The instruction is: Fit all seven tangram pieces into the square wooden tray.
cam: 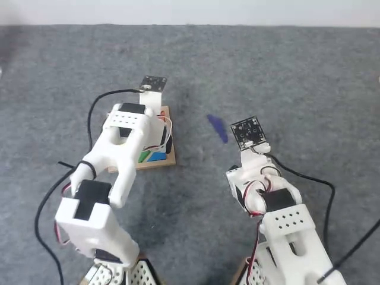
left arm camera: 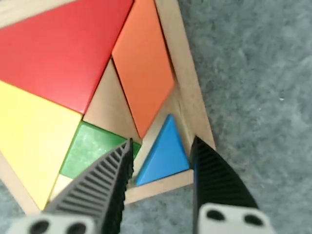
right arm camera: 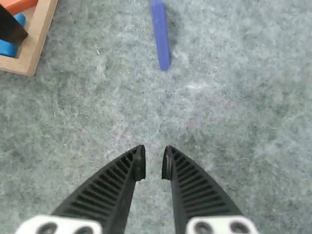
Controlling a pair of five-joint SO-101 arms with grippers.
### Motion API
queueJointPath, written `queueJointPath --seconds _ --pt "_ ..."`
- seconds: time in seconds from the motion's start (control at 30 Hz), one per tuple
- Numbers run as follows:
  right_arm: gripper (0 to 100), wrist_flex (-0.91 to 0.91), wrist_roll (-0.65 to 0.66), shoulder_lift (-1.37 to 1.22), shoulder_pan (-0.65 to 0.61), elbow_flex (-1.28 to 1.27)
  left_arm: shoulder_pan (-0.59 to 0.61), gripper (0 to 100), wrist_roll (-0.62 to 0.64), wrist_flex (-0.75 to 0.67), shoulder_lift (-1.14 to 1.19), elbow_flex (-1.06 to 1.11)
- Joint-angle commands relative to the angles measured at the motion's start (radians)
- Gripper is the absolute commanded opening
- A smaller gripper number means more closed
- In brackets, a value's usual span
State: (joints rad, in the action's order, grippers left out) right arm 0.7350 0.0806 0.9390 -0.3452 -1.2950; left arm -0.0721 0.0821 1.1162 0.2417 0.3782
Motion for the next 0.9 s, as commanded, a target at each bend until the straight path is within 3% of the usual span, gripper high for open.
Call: queueJointPath --seconds 0.0,0.33,0.63,0.87 --pt "7.8 -0.019 0.008 0.027 0.016 0.006 -0.037 18 -0.014 -0.009 0.04 -0.012" --pt "7.8 -0.019 0.009 0.027 0.016 0.006 -0.046 18 -0.029 0.04 0.029 -0.015" --pt "7.8 -0.019 0.009 0.027 0.016 0.006 -0.107 18 -0.061 0.034 -0.147 0.051" --pt "7.8 -0.027 0.008 0.027 0.016 -0.005 -0.038 18 -0.064 -0.012 -0.147 0.097"
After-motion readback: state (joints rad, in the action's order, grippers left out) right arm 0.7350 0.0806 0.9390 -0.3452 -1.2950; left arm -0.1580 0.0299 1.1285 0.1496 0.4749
